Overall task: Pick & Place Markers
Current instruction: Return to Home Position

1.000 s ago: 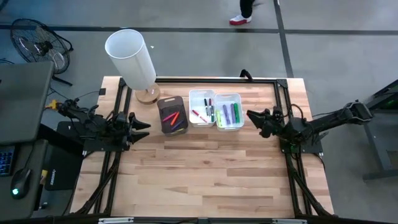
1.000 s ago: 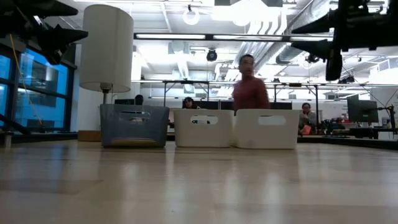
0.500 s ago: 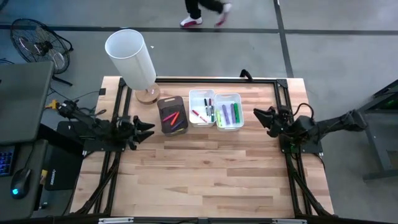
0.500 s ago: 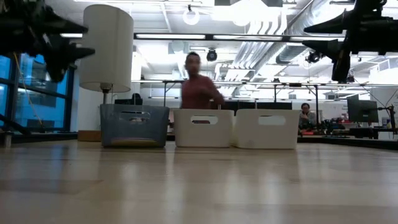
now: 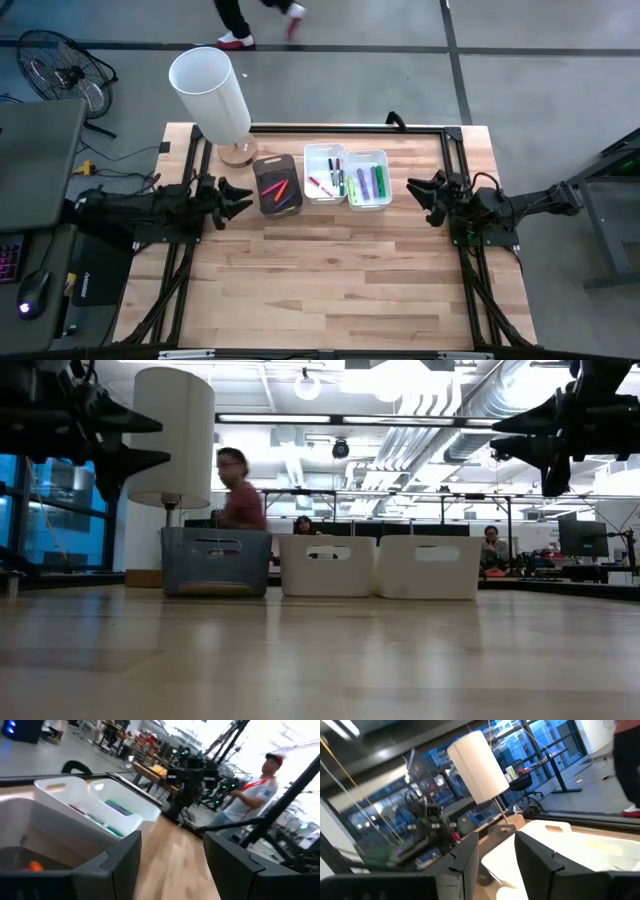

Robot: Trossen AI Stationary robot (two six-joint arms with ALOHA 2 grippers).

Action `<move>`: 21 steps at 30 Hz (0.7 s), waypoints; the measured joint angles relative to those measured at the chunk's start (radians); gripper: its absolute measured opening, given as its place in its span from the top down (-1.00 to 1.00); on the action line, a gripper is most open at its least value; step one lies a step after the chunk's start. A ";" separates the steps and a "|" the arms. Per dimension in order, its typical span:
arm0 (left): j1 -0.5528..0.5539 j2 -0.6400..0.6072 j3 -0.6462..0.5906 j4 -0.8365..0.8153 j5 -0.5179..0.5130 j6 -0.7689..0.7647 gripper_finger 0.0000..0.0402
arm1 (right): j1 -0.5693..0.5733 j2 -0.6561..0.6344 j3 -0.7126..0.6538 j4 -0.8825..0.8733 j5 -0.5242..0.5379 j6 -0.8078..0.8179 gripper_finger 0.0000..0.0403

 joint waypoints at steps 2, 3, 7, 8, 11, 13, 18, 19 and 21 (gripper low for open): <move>0.058 0.000 0.000 -0.006 0.046 0.018 -0.05 | 0.000 0.000 0.000 -0.013 -0.001 -0.033 0.42; 0.084 0.000 -0.001 -0.009 0.067 0.027 -0.05 | 0.000 0.000 0.000 -0.016 0.000 -0.054 0.42; 0.157 0.001 -0.001 -0.016 0.098 0.073 -0.05 | 0.000 0.000 0.000 -0.016 0.024 -0.136 0.42; 0.167 0.003 -0.002 -0.016 0.098 0.098 -0.05 | 0.000 0.000 0.000 -0.016 0.024 -0.151 0.42; 0.184 0.008 -0.002 -0.016 0.098 0.196 -0.05 | 0.000 0.000 0.000 -0.023 0.024 -0.201 0.42; 0.187 0.008 -0.002 -0.016 0.098 0.243 -0.05 | 0.000 0.001 0.000 -0.025 0.024 -0.236 0.42; 0.186 0.008 -0.002 -0.016 0.099 0.250 -0.05 | 0.000 0.001 0.000 -0.052 0.022 -0.287 0.42; 0.186 0.008 -0.002 -0.015 0.099 0.249 -0.05 | 0.000 0.001 0.000 -0.069 0.022 -0.308 0.42; 0.186 0.008 -0.002 -0.016 0.099 0.248 -0.05 | 0.000 0.001 0.000 -0.115 0.022 -0.352 0.42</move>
